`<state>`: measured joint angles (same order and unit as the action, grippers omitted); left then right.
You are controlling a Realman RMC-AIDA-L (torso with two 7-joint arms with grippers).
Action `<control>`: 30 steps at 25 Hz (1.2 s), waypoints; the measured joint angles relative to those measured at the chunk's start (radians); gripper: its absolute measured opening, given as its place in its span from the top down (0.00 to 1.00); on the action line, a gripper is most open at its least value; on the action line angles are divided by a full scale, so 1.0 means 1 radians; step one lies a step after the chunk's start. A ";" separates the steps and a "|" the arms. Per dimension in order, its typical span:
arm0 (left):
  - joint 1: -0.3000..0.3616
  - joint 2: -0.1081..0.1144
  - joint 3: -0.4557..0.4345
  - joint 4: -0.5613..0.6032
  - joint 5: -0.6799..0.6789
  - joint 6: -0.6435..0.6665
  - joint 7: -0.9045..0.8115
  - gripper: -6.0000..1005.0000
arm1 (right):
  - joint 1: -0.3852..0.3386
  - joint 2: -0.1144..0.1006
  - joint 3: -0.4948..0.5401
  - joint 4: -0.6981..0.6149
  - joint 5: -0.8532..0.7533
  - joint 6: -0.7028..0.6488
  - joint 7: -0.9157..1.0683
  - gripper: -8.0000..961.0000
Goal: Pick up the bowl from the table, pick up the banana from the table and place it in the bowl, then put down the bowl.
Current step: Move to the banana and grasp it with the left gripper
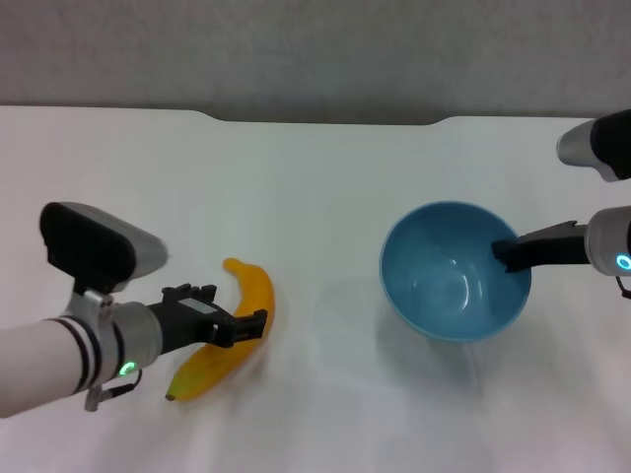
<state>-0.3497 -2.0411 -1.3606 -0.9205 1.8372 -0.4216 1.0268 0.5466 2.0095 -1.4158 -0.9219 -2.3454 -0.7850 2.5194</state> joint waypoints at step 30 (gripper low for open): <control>-0.119 -0.005 0.065 0.182 0.011 0.077 -0.110 0.16 | 0.004 0.000 -0.009 0.005 0.006 0.009 0.001 0.96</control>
<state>-0.4686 -2.0458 -1.2961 -0.7380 1.8477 -0.3441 0.9167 0.5507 2.0095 -1.4251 -0.9173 -2.3392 -0.7762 2.5204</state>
